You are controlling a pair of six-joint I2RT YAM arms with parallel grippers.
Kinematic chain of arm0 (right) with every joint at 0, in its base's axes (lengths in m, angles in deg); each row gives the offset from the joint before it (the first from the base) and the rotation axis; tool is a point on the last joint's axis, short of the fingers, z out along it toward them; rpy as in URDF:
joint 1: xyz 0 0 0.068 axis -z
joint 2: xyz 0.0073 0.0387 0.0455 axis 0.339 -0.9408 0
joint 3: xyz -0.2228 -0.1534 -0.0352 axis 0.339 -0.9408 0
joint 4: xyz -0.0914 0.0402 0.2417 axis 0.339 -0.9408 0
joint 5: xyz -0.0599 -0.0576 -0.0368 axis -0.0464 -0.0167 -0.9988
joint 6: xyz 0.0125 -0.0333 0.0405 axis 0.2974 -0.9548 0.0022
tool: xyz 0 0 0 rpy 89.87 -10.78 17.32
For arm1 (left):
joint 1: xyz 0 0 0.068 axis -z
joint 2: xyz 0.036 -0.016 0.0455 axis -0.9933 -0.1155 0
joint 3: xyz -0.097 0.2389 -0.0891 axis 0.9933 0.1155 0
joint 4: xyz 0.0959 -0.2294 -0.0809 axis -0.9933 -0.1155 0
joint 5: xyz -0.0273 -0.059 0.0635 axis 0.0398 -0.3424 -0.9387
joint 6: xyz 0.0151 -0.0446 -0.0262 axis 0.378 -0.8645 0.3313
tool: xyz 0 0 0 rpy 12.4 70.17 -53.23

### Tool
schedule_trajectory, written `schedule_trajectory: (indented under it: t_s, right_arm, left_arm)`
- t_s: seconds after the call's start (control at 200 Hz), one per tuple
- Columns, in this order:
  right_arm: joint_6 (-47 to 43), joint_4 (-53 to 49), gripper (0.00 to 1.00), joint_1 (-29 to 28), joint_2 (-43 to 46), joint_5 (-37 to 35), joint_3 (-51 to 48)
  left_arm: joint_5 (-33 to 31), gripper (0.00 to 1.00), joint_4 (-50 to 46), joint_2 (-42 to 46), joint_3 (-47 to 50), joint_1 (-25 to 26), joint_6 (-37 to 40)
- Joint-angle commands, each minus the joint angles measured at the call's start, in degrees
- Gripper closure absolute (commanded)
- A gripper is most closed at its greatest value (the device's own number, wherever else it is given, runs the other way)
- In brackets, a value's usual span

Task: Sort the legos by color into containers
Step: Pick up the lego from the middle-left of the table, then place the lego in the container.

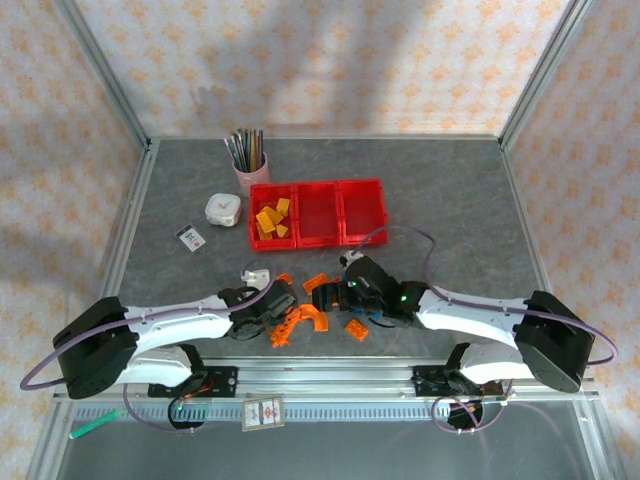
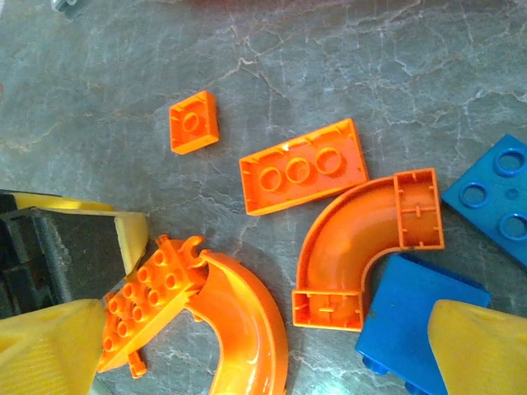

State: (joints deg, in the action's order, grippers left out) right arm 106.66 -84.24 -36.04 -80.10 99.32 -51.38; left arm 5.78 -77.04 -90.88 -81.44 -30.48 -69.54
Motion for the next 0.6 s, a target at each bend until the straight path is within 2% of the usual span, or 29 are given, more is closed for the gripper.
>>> schedule_trajectory:
  t_s: [0.0,0.12,0.295,0.46,0.591]
  right_arm:
    - [0.77,0.31,0.00,-0.14,0.89,-0.46,2.67]
    - [1.03,0.52,0.00,0.90,1.29,0.78,3.46]
    - [0.94,-0.01,0.00,2.93,1.53,0.32,4.54]
    - [0.59,-0.81,0.00,5.53,0.56,-0.67,5.76]
    - [-0.09,-0.91,0.00,6.84,-0.43,-2.40,6.76]
  left_arm:
    - [-4.00,0.65,-5.07,2.97,-1.04,-0.28,-0.99]
    - [-5.29,0.68,-6.48,5.88,-3.49,-2.04,0.09]
    - [-6.24,0.70,-5.74,7.56,-8.91,-7.39,5.01]
    - [-5.59,0.70,-1.20,2.38,-15.90,-13.68,10.90]
    - [-5.28,0.70,1.45,-5.79,-24.30,-18.71,15.64]
